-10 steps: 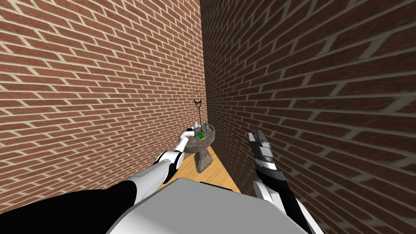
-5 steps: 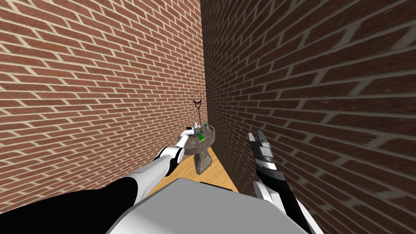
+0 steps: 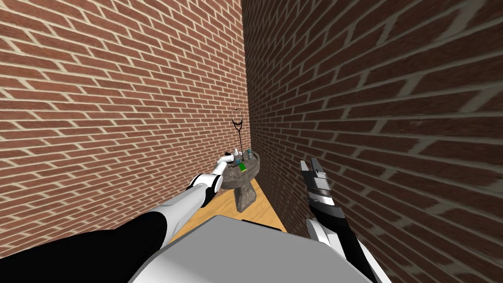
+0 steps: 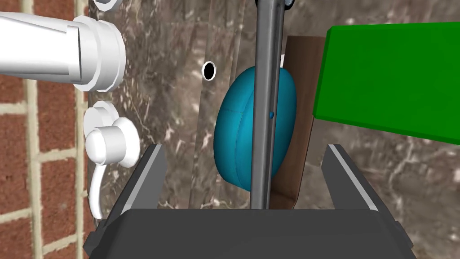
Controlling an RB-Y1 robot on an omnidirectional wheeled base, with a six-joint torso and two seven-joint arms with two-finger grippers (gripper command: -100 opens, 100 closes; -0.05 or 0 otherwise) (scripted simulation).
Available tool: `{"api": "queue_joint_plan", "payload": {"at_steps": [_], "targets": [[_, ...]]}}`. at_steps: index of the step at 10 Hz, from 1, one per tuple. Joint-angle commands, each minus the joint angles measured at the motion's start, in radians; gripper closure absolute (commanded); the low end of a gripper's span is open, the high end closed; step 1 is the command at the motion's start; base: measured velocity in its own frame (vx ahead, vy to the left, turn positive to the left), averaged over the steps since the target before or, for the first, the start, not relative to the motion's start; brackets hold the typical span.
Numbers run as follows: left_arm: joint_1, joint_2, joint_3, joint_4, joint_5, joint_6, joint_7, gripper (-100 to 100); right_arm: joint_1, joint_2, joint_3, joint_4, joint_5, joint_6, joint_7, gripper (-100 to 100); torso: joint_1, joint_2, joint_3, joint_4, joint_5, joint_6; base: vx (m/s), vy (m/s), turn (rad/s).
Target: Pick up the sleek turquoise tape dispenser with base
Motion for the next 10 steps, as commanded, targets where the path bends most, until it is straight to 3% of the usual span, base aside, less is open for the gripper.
{"api": "queue_joint_plan", "payload": {"at_steps": [1,2,4,6,8,10], "targets": [[0.000,0.000,0.000,0.000,0.000,0.000,0.000,0,0.000,0.000,0.000,0.000,0.000,0.000,0.000,0,0.000,0.000,0.000,0.000,0.000,0.000,0.000,0.000,0.000],[0.017,0.027,0.017,0.010,0.010,-0.012,-0.003,-100,0.000,0.000,0.000,0.000,0.000,0.000,0.000,0,0.001,0.001,0.000,0.000,0.000,0.000,-0.013,-0.004,-0.312],[0.017,0.027,0.017,0.010,0.010,-0.012,-0.003,-100,0.000,0.000,0.000,0.000,0.000,0.000,0.000,0,0.001,0.002,0.001,0.001,0.000,0.000,-0.014,0.005,-0.036],[0.043,0.067,0.042,0.025,0.025,-0.030,-0.006,-100,0.000,0.000,0.000,0.000,0.000,0.000,0.000,0,0.001,0.002,0.001,0.000,0.000,0.001,-0.015,-0.001,-0.254],[0.043,0.067,0.042,0.025,0.025,-0.030,-0.006,-100,0.000,0.000,0.000,0.000,0.000,0.000,0.000,0,0.001,0.003,0.002,0.001,0.000,0.000,-0.010,0.005,-0.022],[0.069,0.107,0.067,0.040,0.040,-0.048,-0.010,-100,0.000,0.000,0.000,0.000,0.000,0.000,0.000,0,0.001,0.002,0.001,0.001,0.000,0.001,-0.017,-0.003,-0.270]]}}
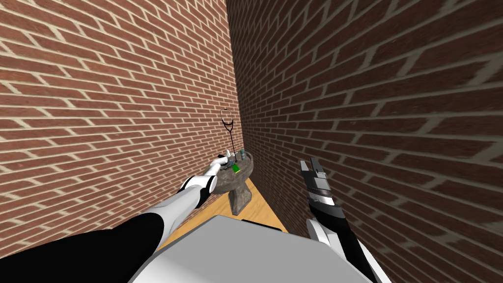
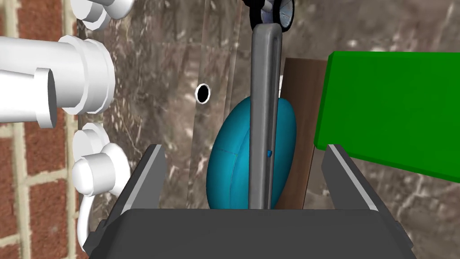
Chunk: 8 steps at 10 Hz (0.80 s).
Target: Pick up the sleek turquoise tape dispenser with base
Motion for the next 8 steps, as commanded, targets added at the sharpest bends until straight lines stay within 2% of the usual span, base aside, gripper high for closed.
{"api": "queue_joint_plan", "payload": {"at_steps": [1,2,3,7,8], "targets": [[0.032,0.038,0.024,-0.006,0.014,-0.007,-0.001,-100,0.000,0.000,0.000,0.000,0.000,0.000,0.000,0,0.000,0.000,0.000,0.000,0.000,0.000,-0.026,0.002,-0.314],[0.017,0.024,0.015,0.013,0.015,-0.016,-0.009,-100,0.000,0.000,0.000,0.000,0.000,0.000,0.000,0,0.000,0.001,0.000,0.000,0.000,0.000,-0.013,0.006,-0.059],[0.019,0.026,0.017,0.014,0.017,-0.019,-0.012,100,0.000,0.000,0.000,0.000,0.000,0.000,0.000,0,0.001,0.000,0.000,0.000,0.000,-0.001,-0.002,0.001,0.012],[0.019,0.026,0.017,0.014,0.016,-0.019,-0.012,100,0.000,0.000,0.000,0.000,0.000,0.000,0.000,0,0.000,-0.001,0.000,0.000,0.000,-0.001,0.000,0.000,0.000],[0.019,0.026,0.017,0.014,0.016,-0.019,-0.012,0,0.000,0.000,0.000,0.000,0.000,0.000,0.000,0,0.000,-0.001,-0.001,0.000,0.000,-0.001,0.000,0.000,0.000]]}}
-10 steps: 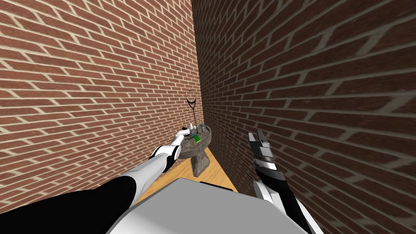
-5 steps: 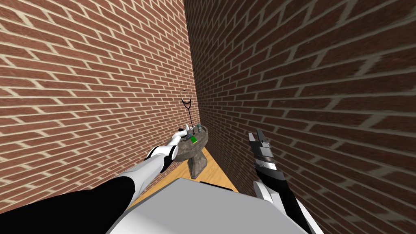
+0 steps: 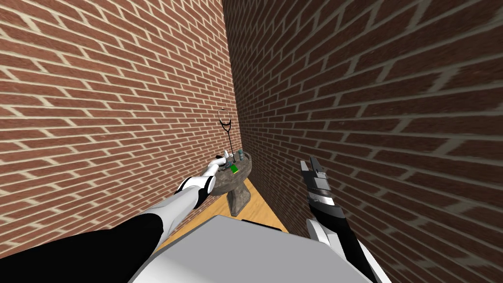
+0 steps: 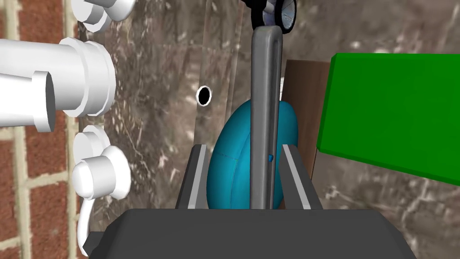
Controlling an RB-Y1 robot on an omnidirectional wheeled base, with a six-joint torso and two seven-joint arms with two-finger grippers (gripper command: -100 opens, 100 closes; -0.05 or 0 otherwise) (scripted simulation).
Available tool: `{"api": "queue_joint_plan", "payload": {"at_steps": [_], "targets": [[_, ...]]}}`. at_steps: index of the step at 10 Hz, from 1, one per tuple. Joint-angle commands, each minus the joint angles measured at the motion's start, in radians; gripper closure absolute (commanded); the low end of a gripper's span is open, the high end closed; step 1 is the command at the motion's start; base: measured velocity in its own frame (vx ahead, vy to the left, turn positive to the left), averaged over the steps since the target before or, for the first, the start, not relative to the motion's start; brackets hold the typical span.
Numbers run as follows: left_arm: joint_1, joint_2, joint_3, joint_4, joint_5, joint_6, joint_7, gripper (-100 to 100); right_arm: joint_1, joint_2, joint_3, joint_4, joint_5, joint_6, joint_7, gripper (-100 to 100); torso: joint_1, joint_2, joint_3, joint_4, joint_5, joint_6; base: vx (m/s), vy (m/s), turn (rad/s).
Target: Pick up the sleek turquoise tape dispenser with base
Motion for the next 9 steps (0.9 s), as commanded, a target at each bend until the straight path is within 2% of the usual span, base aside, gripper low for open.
{"api": "queue_joint_plan", "payload": {"at_steps": [1,3,7,8,9], "targets": [[-0.004,-0.015,-0.010,-0.029,-0.012,0.024,0.013,100,0.000,0.000,0.000,0.000,0.000,0.000,0.000,0,0.000,0.000,0.000,0.000,0.000,0.000,0.011,-0.001,0.267],[-0.021,-0.042,-0.027,-0.039,-0.022,0.036,0.015,100,0.000,0.000,0.000,0.000,0.000,0.000,0.000,0,0.000,0.000,0.000,0.001,0.000,-0.002,0.020,-0.005,0.228],[-0.073,-0.122,-0.077,-0.069,-0.053,0.072,0.022,100,0.000,0.000,0.000,0.000,0.000,0.000,0.000,0,0.000,0.000,0.000,0.001,-0.001,-0.002,0.026,-0.001,0.286],[-0.071,-0.105,-0.068,-0.048,-0.039,0.060,0.008,100,0.000,0.000,0.000,0.000,0.000,0.000,0.000,0,-0.001,0.000,0.000,0.001,-0.001,0.000,0.010,-0.005,0.027],[-0.073,-0.107,-0.069,-0.048,-0.040,0.061,0.009,0,0.000,0.000,0.000,0.000,0.000,0.000,0.000,0,-0.001,0.001,0.001,0.001,-0.001,0.000,0.000,0.000,0.000]]}}
